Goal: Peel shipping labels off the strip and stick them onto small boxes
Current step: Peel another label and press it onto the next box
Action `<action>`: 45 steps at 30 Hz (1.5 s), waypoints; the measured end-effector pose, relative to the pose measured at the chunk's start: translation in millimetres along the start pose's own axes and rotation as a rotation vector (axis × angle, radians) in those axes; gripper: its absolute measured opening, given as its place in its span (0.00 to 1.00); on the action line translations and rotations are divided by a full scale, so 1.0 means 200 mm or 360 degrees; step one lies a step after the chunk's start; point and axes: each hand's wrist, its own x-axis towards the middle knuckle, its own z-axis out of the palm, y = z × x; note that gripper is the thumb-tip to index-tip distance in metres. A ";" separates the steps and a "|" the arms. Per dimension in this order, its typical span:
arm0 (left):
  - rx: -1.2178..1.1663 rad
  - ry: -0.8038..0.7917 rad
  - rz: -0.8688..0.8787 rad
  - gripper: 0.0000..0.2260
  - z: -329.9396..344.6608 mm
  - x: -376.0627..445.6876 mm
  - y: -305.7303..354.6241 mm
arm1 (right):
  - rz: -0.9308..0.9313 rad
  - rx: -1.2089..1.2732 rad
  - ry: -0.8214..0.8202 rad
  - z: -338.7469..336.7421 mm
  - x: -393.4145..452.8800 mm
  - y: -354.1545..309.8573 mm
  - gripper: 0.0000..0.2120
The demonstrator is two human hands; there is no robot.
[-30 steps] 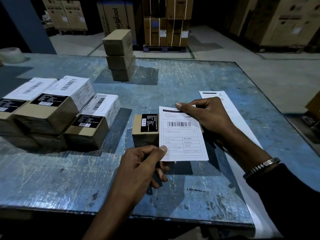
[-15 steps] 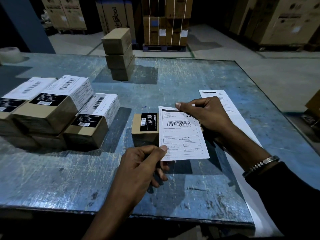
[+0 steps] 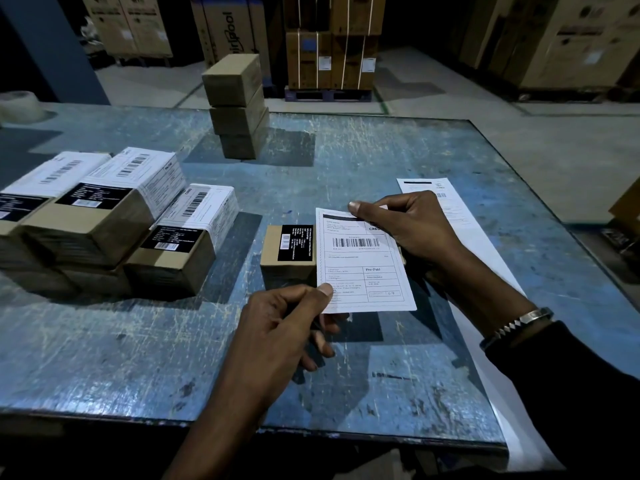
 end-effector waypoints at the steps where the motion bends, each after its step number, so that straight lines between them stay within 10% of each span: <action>1: -0.0004 0.0002 -0.0002 0.17 0.00 0.00 0.00 | -0.0006 0.0002 0.0002 0.00 0.00 0.00 0.12; 26: 0.0025 0.0125 -0.0100 0.14 0.00 0.02 -0.01 | 0.0072 0.0044 0.0271 -0.06 0.06 0.03 0.11; 37: -0.0011 -0.0056 -0.0390 0.18 -0.03 -0.01 0.08 | 0.0188 -0.0637 -0.0493 -0.05 -0.05 -0.04 0.54; 45: 0.0060 0.0007 -0.0341 0.26 -0.11 -0.05 0.14 | 0.0163 -0.0392 -0.0420 -0.06 -0.03 -0.03 0.29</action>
